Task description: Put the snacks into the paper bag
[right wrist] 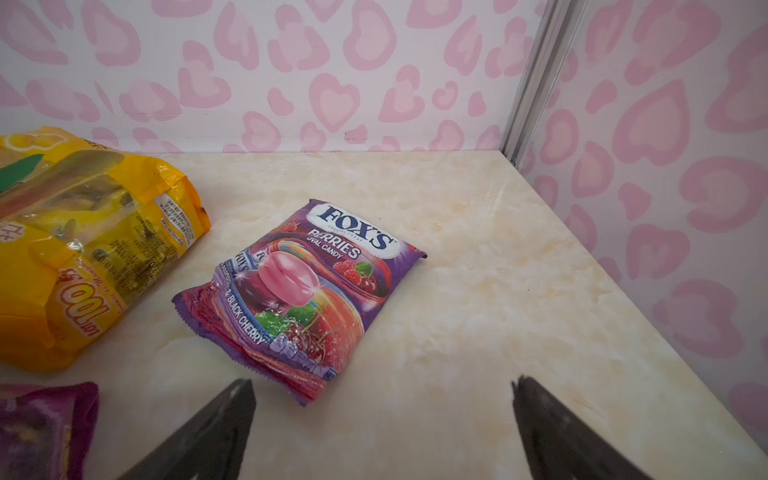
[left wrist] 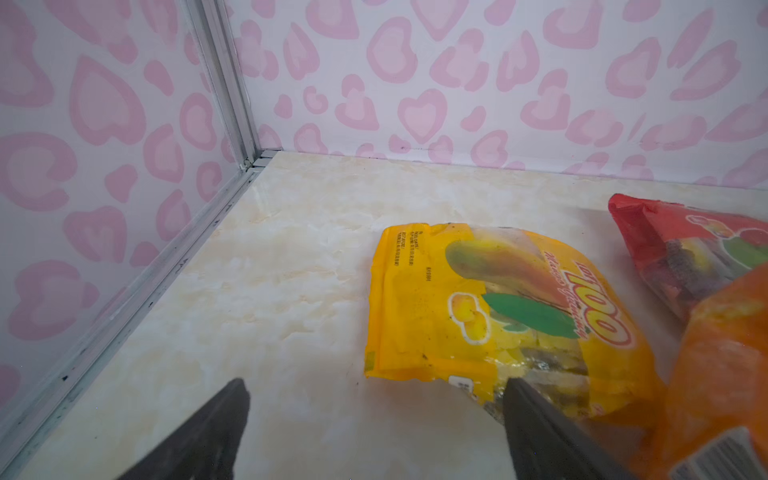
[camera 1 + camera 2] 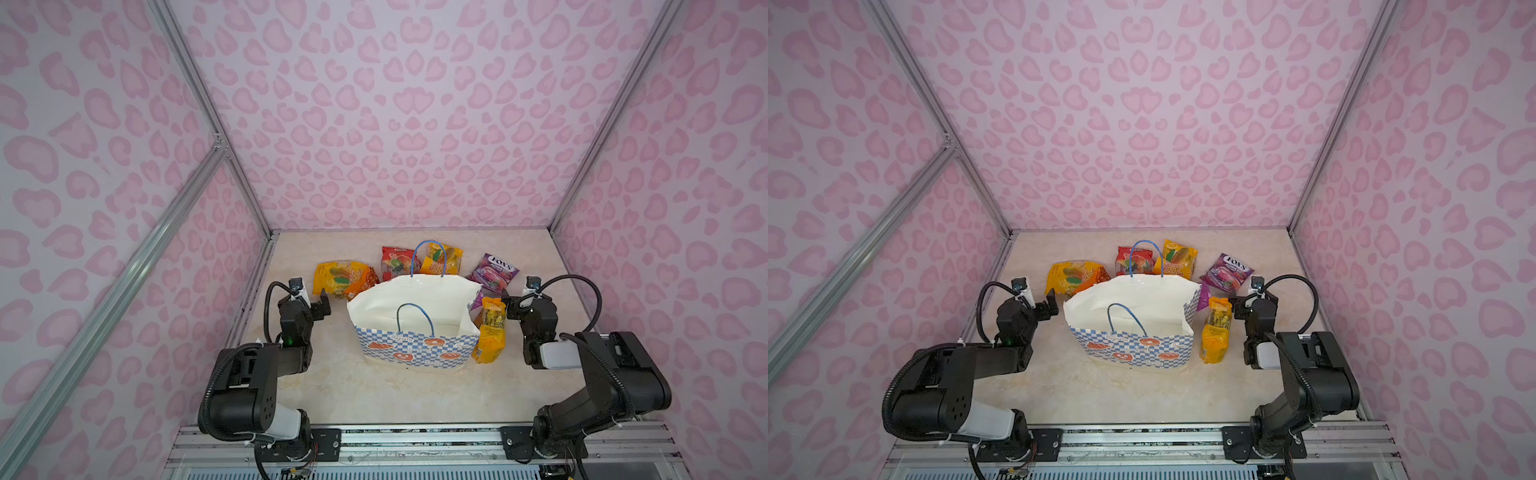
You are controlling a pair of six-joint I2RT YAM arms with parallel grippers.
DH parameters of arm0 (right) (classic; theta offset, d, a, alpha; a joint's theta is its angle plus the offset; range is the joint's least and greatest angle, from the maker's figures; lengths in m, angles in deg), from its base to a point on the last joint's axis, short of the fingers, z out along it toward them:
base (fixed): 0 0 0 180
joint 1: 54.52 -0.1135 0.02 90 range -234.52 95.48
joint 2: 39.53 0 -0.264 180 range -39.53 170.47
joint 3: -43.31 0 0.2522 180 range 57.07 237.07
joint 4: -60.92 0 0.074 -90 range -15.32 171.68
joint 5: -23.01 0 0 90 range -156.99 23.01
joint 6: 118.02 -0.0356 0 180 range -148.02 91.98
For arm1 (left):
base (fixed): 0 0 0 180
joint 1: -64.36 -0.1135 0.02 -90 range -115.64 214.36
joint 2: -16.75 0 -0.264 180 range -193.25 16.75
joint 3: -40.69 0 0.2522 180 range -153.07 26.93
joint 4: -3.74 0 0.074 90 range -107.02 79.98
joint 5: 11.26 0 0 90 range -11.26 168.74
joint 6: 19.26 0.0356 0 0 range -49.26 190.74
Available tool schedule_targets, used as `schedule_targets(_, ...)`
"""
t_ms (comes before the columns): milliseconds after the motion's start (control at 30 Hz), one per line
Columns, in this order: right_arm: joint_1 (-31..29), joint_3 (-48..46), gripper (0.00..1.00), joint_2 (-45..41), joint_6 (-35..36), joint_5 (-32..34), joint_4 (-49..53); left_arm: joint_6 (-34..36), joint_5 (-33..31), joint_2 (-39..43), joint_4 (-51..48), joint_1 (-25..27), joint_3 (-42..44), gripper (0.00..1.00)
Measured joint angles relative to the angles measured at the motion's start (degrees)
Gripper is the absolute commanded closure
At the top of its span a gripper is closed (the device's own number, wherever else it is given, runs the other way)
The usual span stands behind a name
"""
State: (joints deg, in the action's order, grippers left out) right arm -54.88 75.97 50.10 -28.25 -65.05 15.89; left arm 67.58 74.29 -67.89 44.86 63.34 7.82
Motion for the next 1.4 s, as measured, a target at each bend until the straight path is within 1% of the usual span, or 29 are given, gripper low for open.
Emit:
schedule_targets(1033,0.13,0.0,0.0,0.0,0.0,-0.04,0.0,-0.02,0.13,0.02,-0.09,0.0,0.0,0.03)
schedule_targets(1400,1.66,0.0,0.0,0.0,-0.55,-2.23,0.0,-0.04,0.22,0.02,-0.09,-0.24,0.0,0.02)
